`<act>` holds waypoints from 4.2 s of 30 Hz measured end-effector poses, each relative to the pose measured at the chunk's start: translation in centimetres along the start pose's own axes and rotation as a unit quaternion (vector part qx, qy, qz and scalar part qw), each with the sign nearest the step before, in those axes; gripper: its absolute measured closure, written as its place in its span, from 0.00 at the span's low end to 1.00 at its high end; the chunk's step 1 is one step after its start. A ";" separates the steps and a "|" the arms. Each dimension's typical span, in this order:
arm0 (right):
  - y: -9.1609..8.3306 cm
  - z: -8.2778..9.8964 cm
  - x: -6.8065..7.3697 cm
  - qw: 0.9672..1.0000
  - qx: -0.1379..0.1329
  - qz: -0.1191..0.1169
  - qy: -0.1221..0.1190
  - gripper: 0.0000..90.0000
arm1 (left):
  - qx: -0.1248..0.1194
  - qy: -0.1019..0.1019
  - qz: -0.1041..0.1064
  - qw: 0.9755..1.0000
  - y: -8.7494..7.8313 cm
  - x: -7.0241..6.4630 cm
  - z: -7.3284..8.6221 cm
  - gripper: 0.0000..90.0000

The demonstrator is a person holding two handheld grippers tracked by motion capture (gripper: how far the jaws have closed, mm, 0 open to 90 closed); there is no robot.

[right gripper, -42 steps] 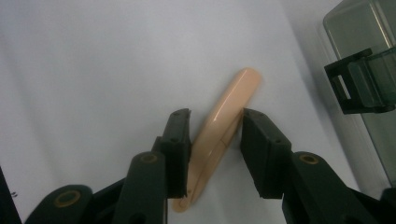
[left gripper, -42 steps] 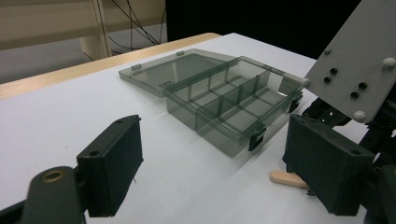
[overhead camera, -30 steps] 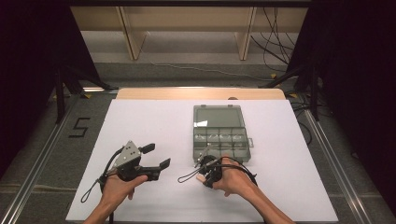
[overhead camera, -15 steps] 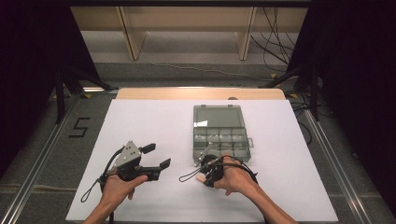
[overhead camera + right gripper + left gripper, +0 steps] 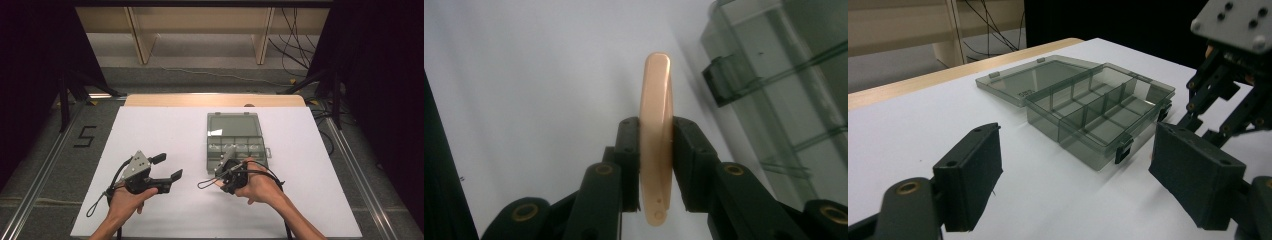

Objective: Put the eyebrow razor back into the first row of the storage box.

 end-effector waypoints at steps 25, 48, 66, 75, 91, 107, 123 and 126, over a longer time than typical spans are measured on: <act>-4.3 -0.5 -5.3 0.997 -0.064 0.042 0.014 0.83 | -0.015 -0.001 -0.001 1.000 0.0 -0.1 -0.3 0.21; -4.6 -2.4 -9.9 0.994 -0.085 0.065 0.024 0.83 | -0.018 0.013 0.008 1.000 0.1 -0.6 -0.5 0.21; -3.5 -4.0 -12.3 0.994 -0.068 0.084 -0.004 0.83 | -0.020 0.012 0.009 1.000 0.2 -0.7 -0.5 0.21; -1.8 -4.1 -13.2 0.995 -0.049 0.082 -0.023 0.83 | -0.018 0.012 0.009 1.000 0.2 -0.6 -0.5 0.21; -0.3 -3.9 -14.0 0.996 -0.027 0.080 -0.031 0.83 | -0.022 0.007 0.012 1.000 0.3 -0.7 -0.5 0.21; 0.5 -3.7 -14.2 0.997 -0.017 0.071 -0.035 0.82 | -0.017 0.003 0.010 1.000 0.3 -0.7 -0.4 0.21; -0.3 -3.8 -14.1 0.996 -0.047 0.066 -0.019 0.78 | -0.018 0.005 0.010 1.000 0.3 -0.7 -0.4 0.21; -0.7 -3.9 -14.1 0.996 -0.059 0.065 -0.023 0.77 | -0.018 0.006 0.010 1.000 0.3 -0.7 -0.4 0.21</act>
Point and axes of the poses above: each handheld gripper's, and its own axes: y roughly forward along the jaws, z roughly out of its underside, x roughly to its left, the point moved 7 cm from there along y, roughly forward along the jaws, and after that the axes turned 8 degrees about y, right-handed, at the moved point
